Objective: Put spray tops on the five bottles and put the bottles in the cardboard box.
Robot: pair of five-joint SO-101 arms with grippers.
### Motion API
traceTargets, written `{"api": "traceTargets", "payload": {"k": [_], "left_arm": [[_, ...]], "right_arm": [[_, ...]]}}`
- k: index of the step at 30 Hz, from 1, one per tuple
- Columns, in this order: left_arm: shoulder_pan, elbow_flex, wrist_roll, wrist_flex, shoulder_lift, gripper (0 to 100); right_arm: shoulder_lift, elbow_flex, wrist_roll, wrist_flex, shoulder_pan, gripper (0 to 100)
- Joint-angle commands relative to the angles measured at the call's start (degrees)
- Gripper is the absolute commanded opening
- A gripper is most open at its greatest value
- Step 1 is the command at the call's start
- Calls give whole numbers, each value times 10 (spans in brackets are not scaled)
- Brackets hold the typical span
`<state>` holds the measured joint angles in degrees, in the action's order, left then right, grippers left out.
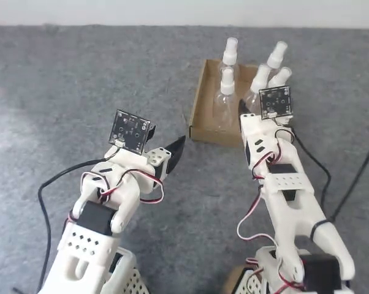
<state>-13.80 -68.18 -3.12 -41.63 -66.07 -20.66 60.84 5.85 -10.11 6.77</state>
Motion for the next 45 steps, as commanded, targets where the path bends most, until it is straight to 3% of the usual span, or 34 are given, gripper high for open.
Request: {"api": "traceTargets", "payload": {"k": [1,6,26,32,45], "left_arm": [[4,1,4,15,-6,228],[4,1,4,15,-5,228],[4,-3,4,15,-8,228],[4,-4,4,16,-8,228],[4,-4,4,16,-8,228]], "right_arm": [[1,-10,2,-23,0,6],[6,43,8,-112,-1,6],[7,81,5,-114,0,6],[7,113,7,-182,1,6],[7,127,7,-184,3,7]]}}
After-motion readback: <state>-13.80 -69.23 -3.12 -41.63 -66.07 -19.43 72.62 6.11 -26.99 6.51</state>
